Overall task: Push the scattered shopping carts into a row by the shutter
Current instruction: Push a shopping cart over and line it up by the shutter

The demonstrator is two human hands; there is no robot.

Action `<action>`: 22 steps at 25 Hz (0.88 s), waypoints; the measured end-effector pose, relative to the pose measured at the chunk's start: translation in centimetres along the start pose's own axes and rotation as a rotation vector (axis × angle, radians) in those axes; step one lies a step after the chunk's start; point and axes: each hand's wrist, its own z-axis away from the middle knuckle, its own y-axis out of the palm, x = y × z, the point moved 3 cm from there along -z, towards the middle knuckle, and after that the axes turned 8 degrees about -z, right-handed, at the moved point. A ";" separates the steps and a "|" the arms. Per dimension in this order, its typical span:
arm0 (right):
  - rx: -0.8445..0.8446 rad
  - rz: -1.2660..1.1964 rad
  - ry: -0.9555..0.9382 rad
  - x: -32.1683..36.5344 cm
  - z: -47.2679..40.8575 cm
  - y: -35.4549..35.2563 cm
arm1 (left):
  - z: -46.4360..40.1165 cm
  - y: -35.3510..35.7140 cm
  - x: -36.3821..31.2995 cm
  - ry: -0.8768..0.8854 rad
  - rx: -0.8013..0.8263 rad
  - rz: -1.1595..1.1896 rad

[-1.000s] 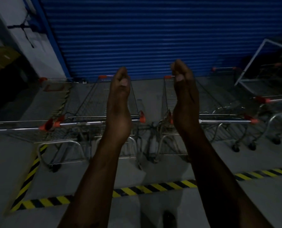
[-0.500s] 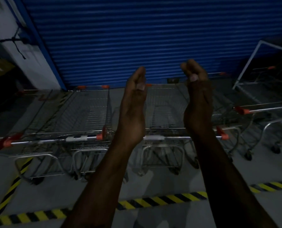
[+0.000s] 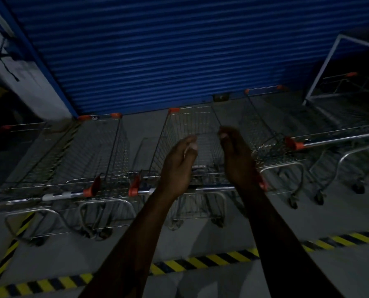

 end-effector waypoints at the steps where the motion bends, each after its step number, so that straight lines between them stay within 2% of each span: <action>1: 0.038 0.091 0.044 -2.8 0.2 0.2 | 0.1 1.0 2.5 -0.059 0.028 -0.071; 4: 0.144 0.310 0.123 -9.7 1.5 1.0 | 0.8 3.6 8.2 -0.133 0.138 -0.228; 7: 0.242 0.534 0.157 -13.0 3.0 2.5 | 0.5 4.3 11.8 -0.137 0.225 -0.368; 9: 0.366 0.801 0.115 -14.0 4.1 3.0 | 0.8 4.3 13.5 -0.087 0.336 -0.476; 11: 0.573 1.150 0.066 -14.8 5.3 3.7 | 1.4 4.2 16.1 0.080 0.471 -0.630; 13: 0.652 1.326 0.139 -14.3 5.3 4.6 | 1.6 3.5 17.3 0.060 0.520 -0.676; 14: 0.657 1.320 0.233 -13.9 5.0 5.4 | 1.2 3.1 17.8 0.004 0.543 -0.709; 17: 0.590 1.288 0.260 -13.8 3.8 9.1 | 0.1 0.3 20.4 0.159 0.412 -0.837; 18: 0.592 1.254 0.242 -13.6 3.7 10.5 | -0.8 -1.7 20.5 0.113 0.450 -0.857; 20: 0.663 1.282 0.188 -13.6 4.9 13.3 | -2.2 -6.5 21.2 -0.054 0.372 -0.901; 21: 0.709 1.338 0.188 -13.4 5.7 14.3 | -2.4 -8.7 21.7 -0.082 0.289 -0.944; 22: 0.754 1.359 0.219 -13.5 6.4 15.2 | -2.2 -9.8 22.5 -0.012 0.258 -1.028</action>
